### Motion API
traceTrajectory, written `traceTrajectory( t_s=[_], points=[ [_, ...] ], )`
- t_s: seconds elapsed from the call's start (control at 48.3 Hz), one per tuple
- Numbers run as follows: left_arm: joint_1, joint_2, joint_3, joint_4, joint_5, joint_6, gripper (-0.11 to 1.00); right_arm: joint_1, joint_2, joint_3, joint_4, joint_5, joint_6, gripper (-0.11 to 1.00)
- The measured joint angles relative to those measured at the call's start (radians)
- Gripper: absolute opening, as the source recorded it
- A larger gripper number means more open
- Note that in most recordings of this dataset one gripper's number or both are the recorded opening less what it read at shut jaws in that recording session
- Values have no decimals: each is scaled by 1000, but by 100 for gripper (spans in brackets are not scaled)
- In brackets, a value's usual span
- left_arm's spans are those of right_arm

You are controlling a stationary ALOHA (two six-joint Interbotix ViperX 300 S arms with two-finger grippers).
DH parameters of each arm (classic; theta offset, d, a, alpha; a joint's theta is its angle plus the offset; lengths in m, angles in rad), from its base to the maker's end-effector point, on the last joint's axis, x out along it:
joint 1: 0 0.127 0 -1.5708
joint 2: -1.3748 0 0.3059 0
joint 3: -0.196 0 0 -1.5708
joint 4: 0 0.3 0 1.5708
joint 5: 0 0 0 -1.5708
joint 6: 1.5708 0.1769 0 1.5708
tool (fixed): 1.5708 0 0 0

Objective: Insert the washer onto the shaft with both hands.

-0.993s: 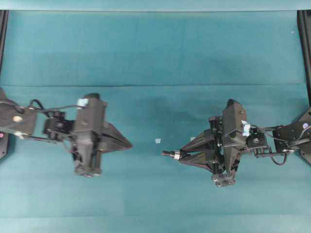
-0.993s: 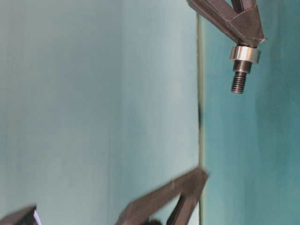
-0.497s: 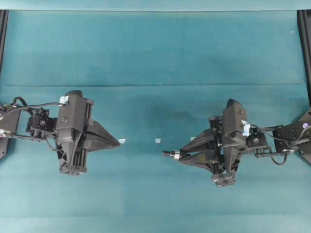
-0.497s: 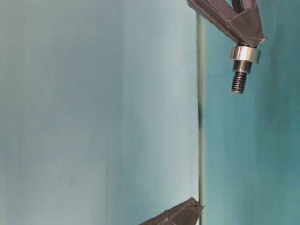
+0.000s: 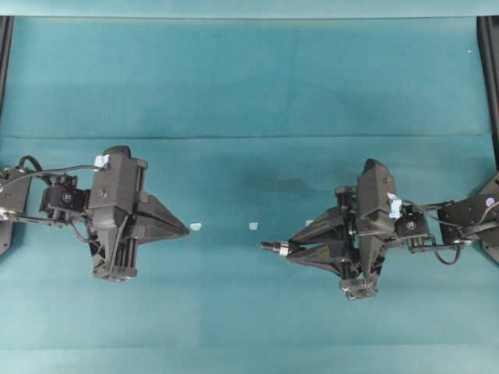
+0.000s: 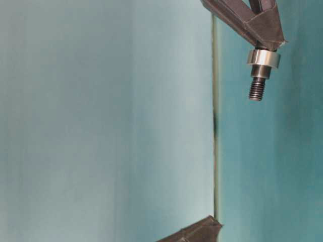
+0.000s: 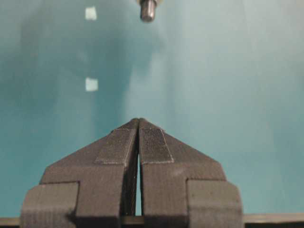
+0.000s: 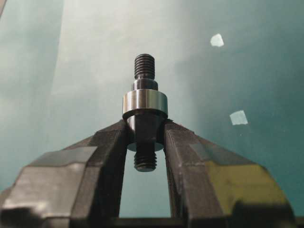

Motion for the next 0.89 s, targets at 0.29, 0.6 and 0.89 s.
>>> traceTrajectory(
  t_s=[0.29, 0.6, 0.89],
  points=[
    [0, 0, 2, 0, 17, 0, 7, 0, 0, 0, 0, 0, 0, 0],
    [0, 0, 0, 0, 17, 0, 16, 0, 0, 0, 0, 0, 0, 0],
    [0, 0, 2, -2, 18, 0, 16, 0, 0, 0, 0, 0, 0, 0]
  ],
)
